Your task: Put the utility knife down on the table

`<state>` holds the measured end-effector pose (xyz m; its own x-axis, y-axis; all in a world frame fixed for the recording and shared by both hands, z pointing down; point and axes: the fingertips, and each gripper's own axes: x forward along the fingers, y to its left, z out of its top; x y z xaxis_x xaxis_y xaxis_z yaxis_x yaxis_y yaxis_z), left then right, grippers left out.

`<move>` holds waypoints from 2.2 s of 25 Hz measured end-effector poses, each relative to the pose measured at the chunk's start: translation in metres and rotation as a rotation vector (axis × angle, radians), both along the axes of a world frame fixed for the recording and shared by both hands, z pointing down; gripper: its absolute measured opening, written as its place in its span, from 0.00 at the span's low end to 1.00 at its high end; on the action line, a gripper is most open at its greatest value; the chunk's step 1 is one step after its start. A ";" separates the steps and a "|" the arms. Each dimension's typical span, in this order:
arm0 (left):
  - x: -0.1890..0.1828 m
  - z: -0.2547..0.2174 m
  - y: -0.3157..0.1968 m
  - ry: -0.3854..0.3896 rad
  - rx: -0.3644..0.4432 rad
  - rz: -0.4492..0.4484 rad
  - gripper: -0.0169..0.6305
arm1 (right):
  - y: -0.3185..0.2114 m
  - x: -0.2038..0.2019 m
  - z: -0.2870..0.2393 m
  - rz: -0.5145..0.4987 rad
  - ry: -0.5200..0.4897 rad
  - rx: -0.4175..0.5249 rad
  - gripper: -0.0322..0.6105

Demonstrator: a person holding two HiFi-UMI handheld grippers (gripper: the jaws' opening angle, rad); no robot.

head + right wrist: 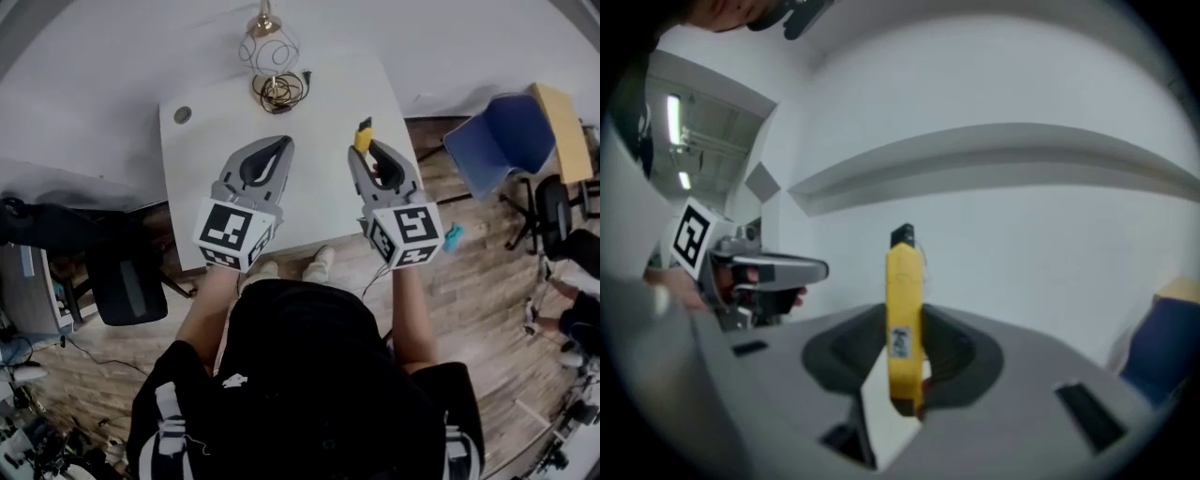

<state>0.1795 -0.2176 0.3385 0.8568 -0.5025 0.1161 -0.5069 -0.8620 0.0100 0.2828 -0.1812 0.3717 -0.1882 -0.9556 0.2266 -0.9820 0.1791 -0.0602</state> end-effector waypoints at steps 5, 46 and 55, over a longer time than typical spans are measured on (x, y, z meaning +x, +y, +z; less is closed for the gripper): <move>-0.019 0.006 -0.010 -0.010 -0.017 -0.123 0.05 | -0.023 -0.018 0.013 -0.122 0.004 -0.037 0.26; -0.153 0.094 -0.004 -0.026 -0.240 -0.391 0.05 | -0.019 -0.181 0.204 -0.628 0.180 -0.539 0.26; -0.157 0.114 -0.003 -0.028 -0.292 -0.390 0.05 | 0.004 -0.190 0.260 -0.802 0.378 -0.690 0.26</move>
